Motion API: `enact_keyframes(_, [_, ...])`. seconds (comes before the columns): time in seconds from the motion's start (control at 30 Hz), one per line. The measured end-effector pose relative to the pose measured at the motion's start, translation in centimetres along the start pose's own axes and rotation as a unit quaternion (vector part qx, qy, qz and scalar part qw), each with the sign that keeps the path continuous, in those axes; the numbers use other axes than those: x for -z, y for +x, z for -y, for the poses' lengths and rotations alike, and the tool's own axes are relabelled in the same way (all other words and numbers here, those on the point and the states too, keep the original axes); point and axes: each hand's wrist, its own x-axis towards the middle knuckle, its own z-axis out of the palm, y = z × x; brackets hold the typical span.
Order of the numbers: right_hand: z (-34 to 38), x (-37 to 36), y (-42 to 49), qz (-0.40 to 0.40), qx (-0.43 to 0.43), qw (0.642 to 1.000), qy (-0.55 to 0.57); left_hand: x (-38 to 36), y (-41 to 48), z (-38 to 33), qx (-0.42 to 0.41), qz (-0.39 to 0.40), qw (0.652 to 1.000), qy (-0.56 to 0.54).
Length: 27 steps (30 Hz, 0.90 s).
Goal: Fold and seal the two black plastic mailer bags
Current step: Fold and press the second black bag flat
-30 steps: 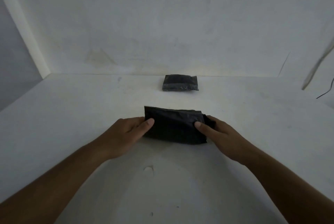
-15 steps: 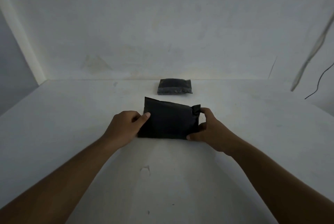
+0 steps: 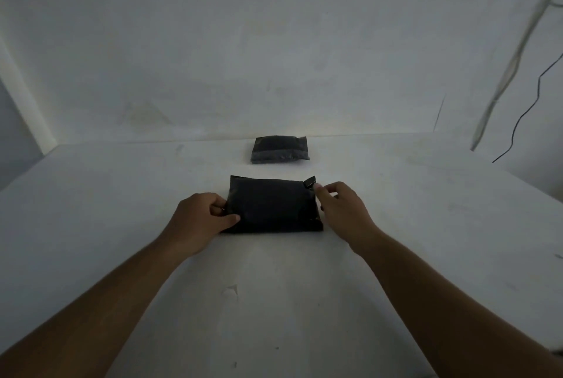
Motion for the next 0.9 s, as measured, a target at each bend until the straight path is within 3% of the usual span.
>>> enact_keyframes(0.13, [0.6,-0.1,2.1,-0.023,-0.008,0.999,0.020,-0.1,0.5,-0.5,0.027,0.003,0.999,0.036])
enact_keyframes(0.23, [0.7,-0.2,3.1,-0.012,-0.021,0.999,0.027,-1.1,1.1,-3.5,-0.099,-0.068,0.989,0.089])
enact_keyframes(0.33, [0.6,-0.6,4.0,-0.021,-0.022,1.000,0.001,-3.5,2.2,-6.4,-0.184,-0.017,0.971,0.150])
enact_keyframes(0.47, [0.6,-0.9,5.2,-0.034,-0.026,0.999,-0.010,-6.2,3.4,-6.2,-0.133,0.076,0.959,0.239])
enact_keyframes(0.77, [0.1,-1.6,8.1,-0.024,-0.074,0.993,-0.085,-7.6,3.5,-5.1,-0.165,0.051,0.946,0.275])
enact_keyframes(0.83, [0.9,-1.4,7.3,-0.039,-0.050,0.985,-0.159,-7.6,3.5,-5.3,-0.167,0.054,0.942,0.285])
enact_keyframes(0.9, [1.8,-0.8,5.2,-0.094,0.061,0.966,-0.231,-7.6,3.6,-5.4,-0.170,0.058,0.940,0.291])
